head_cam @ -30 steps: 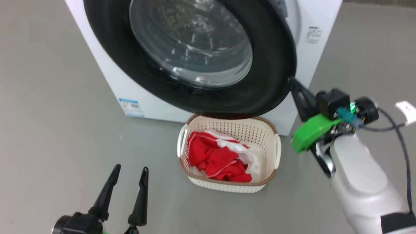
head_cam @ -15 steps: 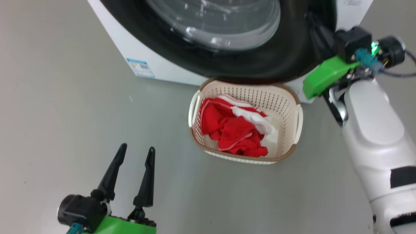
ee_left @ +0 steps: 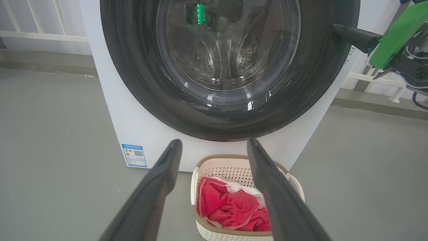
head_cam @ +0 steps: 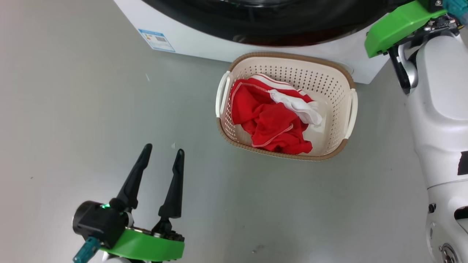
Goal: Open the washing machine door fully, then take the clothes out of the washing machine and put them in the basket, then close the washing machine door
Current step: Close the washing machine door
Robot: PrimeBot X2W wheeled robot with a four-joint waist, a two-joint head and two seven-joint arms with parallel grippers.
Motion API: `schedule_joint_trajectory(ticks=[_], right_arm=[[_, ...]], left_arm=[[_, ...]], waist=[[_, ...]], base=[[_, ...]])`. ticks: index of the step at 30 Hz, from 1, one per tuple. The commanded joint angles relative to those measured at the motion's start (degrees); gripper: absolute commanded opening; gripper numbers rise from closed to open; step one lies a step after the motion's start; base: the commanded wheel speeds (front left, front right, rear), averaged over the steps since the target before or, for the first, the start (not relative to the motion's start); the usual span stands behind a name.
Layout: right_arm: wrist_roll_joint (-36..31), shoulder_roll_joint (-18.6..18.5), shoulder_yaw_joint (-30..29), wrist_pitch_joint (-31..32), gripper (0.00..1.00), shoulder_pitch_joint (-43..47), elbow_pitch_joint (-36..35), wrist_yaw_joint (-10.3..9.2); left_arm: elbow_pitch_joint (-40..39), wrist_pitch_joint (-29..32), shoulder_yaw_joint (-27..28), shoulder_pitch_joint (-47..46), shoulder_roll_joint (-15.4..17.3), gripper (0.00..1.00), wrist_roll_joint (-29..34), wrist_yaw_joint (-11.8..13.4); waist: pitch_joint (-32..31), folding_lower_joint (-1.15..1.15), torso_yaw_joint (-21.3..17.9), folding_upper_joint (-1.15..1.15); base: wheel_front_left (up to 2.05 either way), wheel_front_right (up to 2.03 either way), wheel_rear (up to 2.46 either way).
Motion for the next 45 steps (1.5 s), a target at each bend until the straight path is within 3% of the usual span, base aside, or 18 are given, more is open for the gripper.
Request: schedule_joint_trajectory(ticks=[1,6,15,16,17,18,35,45], right_arm=[[-0.51,0.77,-0.57,-0.27,0.00,-1.86,-1.17,-0.19],[-0.90,0.77,-1.30,-0.27,0.00,-2.33,-0.69,-0.19],[4.50,0.77,5.43,-0.27,0.00,2.97,-3.99,-0.19],[5.31,0.77,6.39,-0.27,0.29,4.09,-4.91,-0.19],[6.12,0.77,7.27,-0.27,0.78,5.31,-5.94,-0.19],[6.84,0.77,7.99,-0.27,1.00,6.58,-6.99,-0.19],[14.02,0.77,9.42,-0.27,1.00,27.29,-21.97,-0.19],[13.23,0.77,6.92,-0.27,1.00,37.67,-28.63,-0.19]], left_arm=[[-1.24,-0.46,1.51,-1.06,0.67,1.00,-0.32,0.50],[-0.39,-0.46,1.26,-1.51,0.67,1.00,-0.34,0.69],[0.80,-0.46,1.63,-1.63,0.67,1.00,-0.24,0.57],[1.02,-0.46,1.60,-1.63,0.67,1.00,-0.29,0.52],[1.45,-0.46,1.47,-1.59,0.67,1.00,-0.22,0.37],[1.86,-0.46,1.41,-1.57,0.67,1.00,-0.14,0.25],[3.71,-0.46,1.91,-0.52,0.67,1.00,1.39,-1.19],[0.97,-0.46,5.52,2.59,0.67,1.00,1.39,1.76]], waist=[[0.54,0.00,0.16,0.00],[0.55,0.00,-0.38,0.00],[-1.22,0.00,-2.81,0.00],[-1.58,0.00,-3.17,0.00],[-2.02,0.00,-3.58,0.00],[-2.49,0.00,-4.01,0.00],[-11.29,0.00,-12.77,0.00],[-17.50,0.00,-18.01,0.00]], base=[[0.00,0.00,0.00],[0.00,0.00,0.00],[0.00,0.00,0.00],[0.00,0.00,0.00],[0.00,0.00,0.00],[0.00,0.00,0.00],[0.00,0.00,0.00],[0.00,0.00,0.00]])
